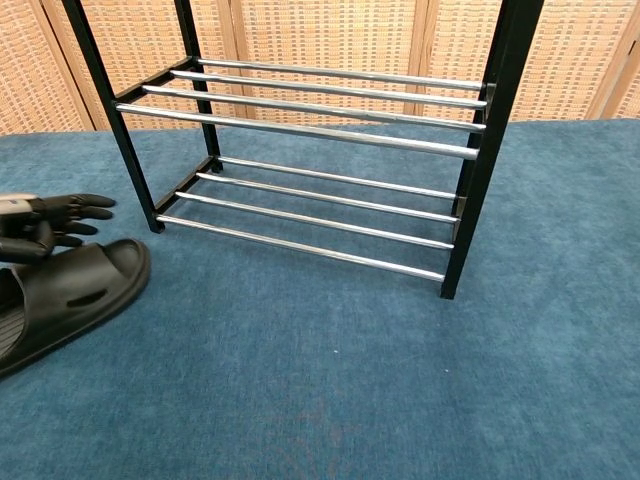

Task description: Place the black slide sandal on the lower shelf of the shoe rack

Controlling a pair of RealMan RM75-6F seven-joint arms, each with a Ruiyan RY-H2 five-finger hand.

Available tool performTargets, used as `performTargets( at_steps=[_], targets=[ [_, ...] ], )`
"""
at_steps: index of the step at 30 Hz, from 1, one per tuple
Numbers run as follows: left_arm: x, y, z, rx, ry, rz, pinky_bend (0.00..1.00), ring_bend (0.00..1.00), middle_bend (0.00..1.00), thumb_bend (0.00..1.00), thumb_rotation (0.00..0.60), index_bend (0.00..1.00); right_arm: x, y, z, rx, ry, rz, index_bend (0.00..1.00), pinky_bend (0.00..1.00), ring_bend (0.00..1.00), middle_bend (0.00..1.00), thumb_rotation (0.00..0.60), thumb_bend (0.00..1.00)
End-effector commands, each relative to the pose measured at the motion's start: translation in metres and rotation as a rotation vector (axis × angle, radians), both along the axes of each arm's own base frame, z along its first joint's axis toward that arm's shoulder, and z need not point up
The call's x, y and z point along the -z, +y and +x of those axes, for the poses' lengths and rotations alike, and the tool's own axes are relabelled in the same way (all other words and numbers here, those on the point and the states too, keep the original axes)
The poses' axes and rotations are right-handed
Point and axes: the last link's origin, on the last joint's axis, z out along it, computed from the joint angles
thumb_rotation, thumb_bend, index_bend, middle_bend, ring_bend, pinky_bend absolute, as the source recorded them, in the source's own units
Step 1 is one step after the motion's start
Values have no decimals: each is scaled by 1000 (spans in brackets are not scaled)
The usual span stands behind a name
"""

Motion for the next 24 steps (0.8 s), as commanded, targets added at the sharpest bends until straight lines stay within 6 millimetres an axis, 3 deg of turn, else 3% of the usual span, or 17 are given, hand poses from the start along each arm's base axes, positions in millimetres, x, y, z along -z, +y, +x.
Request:
performTargets(
  at_steps=[1, 5, 9, 10, 11, 12, 14, 15, 19, 24],
  targets=[
    [11, -15, 24, 134, 26, -78, 0, 0, 0, 1000, 600, 0, 0, 0, 0, 0, -1, 1, 0, 0, 0, 0, 600, 0],
    [16, -26, 40, 213, 20, -120, 0, 0, 0, 1000, 600, 0, 0, 0, 0, 1, -2, 8, 0, 0, 0, 0, 600, 0],
    [11, -34, 44, 269, 41, -110, 0, 0, 0, 982, 600, 0, 0, -1, -1, 2, -7, 9, 0, 0, 0, 0, 600, 0],
    [9, -35, 43, 275, 45, -100, 0, 0, 0, 930, 600, 0, -1, -1, -1, 2, -8, 9, 0, 0, 0, 0, 600, 0],
    [5, -36, 40, 288, 59, -74, 0, 0, 0, 795, 600, 0, -1, -1, -1, 2, -10, 9, 0, 0, 0, 0, 600, 0],
    [-1, -38, 36, 300, 81, -38, 0, 0, 0, 600, 600, 0, -1, 0, -1, 2, -11, 9, 0, 0, 0, 0, 600, 0],
    [-14, -41, 24, 312, 149, 37, 0, 0, 0, 322, 600, 0, -1, 0, -1, 3, -14, 10, 0, 0, 0, 0, 600, 0],
    [-19, -44, 18, 311, 189, 70, 0, 0, 0, 235, 600, 0, -1, 0, -1, 4, -16, 11, 0, 0, 0, 0, 600, 0],
    [-35, -55, -1, 260, 305, 173, 0, 0, 0, 152, 600, 0, 0, 0, 1, 0, -23, 15, 0, 0, 0, 0, 600, 0],
    [-29, -68, -23, 157, 335, 162, 0, 0, 0, 149, 600, 0, 1, 2, 2, -6, -24, 21, 0, 0, 0, 0, 600, 0]
  ],
)
